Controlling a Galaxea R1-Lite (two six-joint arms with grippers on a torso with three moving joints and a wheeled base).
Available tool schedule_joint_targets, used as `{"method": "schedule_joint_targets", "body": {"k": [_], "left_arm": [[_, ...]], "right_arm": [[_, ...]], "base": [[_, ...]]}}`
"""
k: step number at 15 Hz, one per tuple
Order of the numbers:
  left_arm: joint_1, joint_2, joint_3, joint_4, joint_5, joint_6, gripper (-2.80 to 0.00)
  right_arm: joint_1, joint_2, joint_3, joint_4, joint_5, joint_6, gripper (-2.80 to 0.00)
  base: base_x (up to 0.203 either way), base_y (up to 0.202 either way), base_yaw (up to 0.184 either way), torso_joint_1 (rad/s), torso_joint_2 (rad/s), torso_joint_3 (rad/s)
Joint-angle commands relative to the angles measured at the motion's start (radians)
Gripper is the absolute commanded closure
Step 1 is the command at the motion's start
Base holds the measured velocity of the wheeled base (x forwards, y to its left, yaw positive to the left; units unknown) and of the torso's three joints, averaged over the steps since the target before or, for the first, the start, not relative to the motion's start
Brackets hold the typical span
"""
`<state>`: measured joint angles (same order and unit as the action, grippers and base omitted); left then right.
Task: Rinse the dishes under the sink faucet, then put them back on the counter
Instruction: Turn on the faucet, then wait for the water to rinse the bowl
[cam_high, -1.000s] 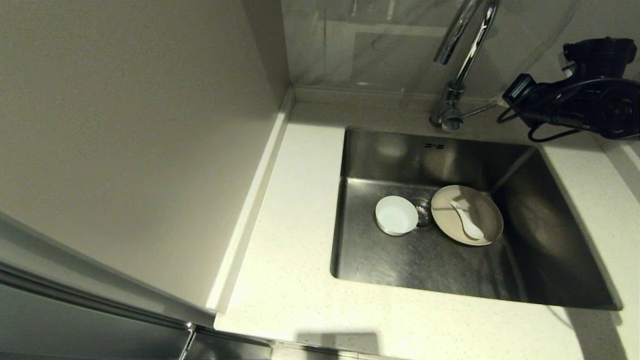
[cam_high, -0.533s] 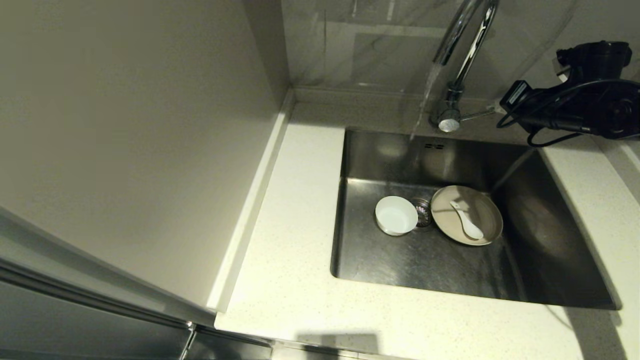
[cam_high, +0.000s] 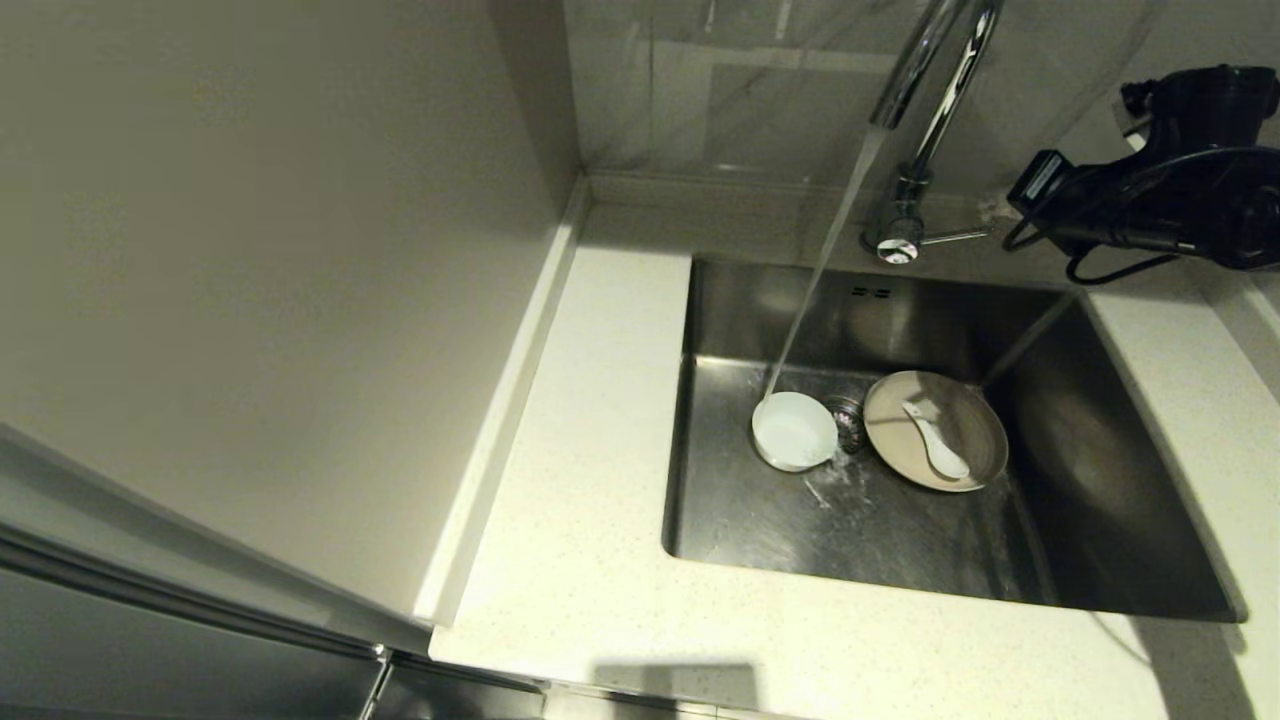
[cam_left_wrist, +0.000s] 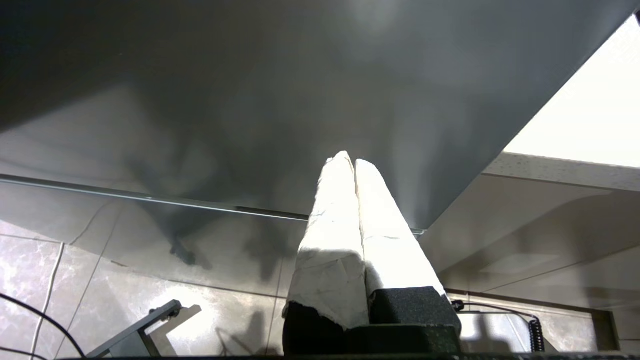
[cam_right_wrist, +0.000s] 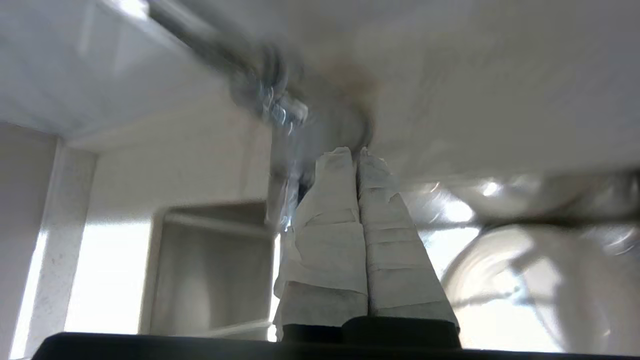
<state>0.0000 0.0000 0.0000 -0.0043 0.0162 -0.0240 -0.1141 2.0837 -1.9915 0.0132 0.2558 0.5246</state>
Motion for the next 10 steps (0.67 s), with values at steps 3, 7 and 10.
{"method": "schedule_joint_targets", "body": {"k": [3, 7, 10], "left_arm": [[0.0, -0.003, 0.0, 0.0, 0.001, -0.001, 0.0], [0.0, -0.003, 0.0, 0.0, 0.001, -0.001, 0.0], [0.0, -0.003, 0.0, 0.0, 0.001, -0.001, 0.0]], "right_arm": [[-0.065, -0.105, 0.0, -0.01, -0.007, -0.06, 0.0], [-0.098, -0.279, 0.042, 0.003, -0.067, -0.202, 0.0], [-0.139, -0.442, 0.292, 0.033, -0.127, -0.452, 0.0]], "base": [[0.0, 0.0, 0.0, 0.0, 0.0, 0.0], [0.0, 0.0, 0.0, 0.0, 0.0, 0.0], [0.0, 0.0, 0.0, 0.0, 0.0, 0.0]]}}
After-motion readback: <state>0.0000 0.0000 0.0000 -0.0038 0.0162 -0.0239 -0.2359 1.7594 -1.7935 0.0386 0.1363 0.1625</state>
